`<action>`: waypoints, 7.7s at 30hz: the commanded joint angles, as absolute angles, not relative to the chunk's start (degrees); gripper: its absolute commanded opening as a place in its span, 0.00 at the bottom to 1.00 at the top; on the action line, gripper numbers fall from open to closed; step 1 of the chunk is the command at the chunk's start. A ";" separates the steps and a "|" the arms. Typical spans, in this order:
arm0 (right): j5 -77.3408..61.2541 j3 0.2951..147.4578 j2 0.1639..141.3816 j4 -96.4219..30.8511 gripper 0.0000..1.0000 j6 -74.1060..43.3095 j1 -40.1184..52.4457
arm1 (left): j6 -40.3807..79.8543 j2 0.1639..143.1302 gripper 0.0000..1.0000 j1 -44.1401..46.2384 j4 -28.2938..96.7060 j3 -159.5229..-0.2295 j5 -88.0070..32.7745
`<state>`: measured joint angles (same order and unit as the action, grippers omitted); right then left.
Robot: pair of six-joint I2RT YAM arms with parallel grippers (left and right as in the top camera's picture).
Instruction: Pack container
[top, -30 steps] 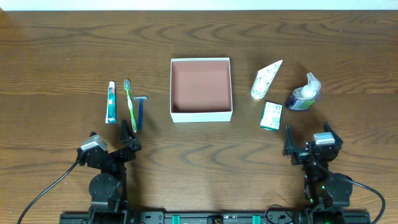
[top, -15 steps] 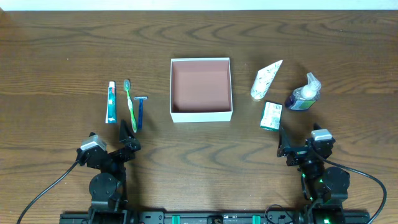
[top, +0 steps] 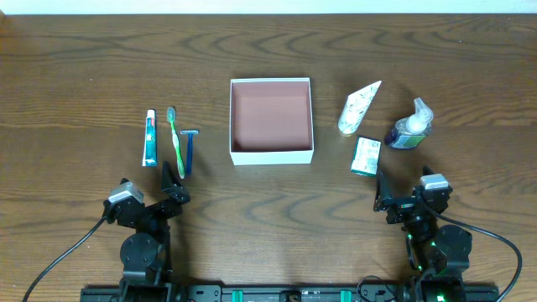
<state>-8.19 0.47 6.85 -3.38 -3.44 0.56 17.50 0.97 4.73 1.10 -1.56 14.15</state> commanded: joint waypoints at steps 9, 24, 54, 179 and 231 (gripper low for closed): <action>-9.23 0.32 6.76 -3.46 0.99 -4.25 0.43 | 16.32 1.04 0.98 5.06 2.79 -0.23 15.92; -9.23 0.32 6.76 -3.46 0.99 -4.23 0.43 | 16.34 1.04 0.98 5.06 2.76 -0.23 15.92; -14.22 17.43 21.74 -12.53 0.99 -17.89 0.38 | 13.61 19.75 0.98 5.04 5.39 -21.15 10.55; 11.84 91.81 100.40 -54.94 0.01 -45.98 17.85 | 7.53 62.11 0.98 -11.18 23.57 -59.16 9.61; -16.97 118.69 114.04 -65.32 0.01 -19.88 34.54 | 7.53 62.11 0.98 -11.18 23.57 -59.16 9.61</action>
<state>-13.47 117.99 114.10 -65.60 -19.73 33.23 8.51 62.11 -10.87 23.59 -57.87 10.20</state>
